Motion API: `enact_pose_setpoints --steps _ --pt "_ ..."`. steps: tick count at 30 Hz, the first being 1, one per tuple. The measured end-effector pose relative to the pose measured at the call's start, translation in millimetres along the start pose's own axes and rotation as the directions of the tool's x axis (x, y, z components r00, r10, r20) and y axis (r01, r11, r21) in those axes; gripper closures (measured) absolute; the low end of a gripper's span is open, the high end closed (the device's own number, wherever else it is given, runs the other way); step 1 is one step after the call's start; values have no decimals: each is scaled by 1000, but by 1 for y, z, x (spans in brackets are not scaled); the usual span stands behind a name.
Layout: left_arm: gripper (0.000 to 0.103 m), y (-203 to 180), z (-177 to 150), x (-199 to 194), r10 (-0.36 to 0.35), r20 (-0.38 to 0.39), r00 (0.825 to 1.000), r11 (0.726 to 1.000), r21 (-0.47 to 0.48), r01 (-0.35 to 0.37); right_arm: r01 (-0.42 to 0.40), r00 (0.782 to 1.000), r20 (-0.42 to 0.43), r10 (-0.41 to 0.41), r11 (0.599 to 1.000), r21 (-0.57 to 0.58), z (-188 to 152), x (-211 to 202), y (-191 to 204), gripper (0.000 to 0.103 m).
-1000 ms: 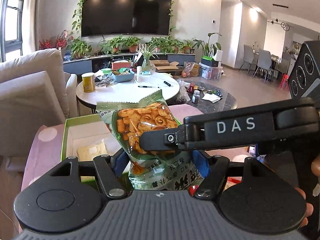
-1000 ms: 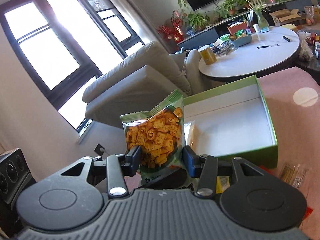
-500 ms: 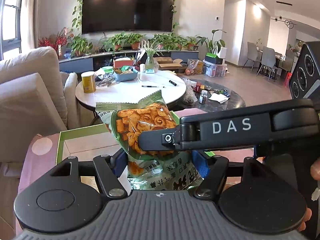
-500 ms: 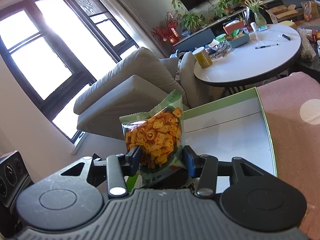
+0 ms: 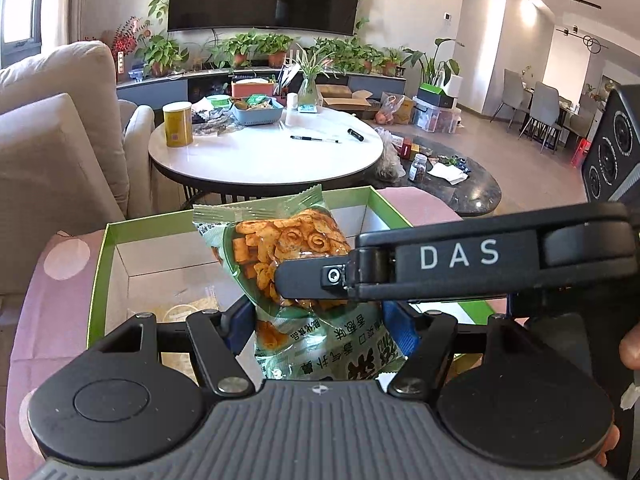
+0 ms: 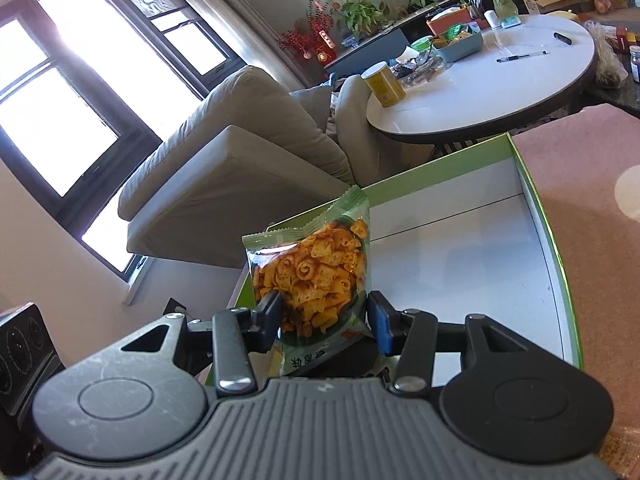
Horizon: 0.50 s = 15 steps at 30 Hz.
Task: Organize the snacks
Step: 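Lower the cracker bag into the box beside the bread and release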
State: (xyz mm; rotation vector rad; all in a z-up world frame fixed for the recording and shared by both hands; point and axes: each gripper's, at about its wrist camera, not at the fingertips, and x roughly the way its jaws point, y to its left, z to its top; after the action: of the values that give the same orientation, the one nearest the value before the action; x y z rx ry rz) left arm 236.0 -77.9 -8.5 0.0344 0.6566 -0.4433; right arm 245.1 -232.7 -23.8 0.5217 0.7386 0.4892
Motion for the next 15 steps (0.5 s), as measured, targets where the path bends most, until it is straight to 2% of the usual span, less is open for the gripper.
enact_pose_setpoints --steps 10,15 --pt "38 5 -18 12 25 -57 998 1000 -3 -25 32 997 -72 -28 999 43 -12 20 -9 47" --pt "32 6 -21 11 35 -62 997 999 1 -35 46 996 -72 -43 998 35 -14 18 -7 47"
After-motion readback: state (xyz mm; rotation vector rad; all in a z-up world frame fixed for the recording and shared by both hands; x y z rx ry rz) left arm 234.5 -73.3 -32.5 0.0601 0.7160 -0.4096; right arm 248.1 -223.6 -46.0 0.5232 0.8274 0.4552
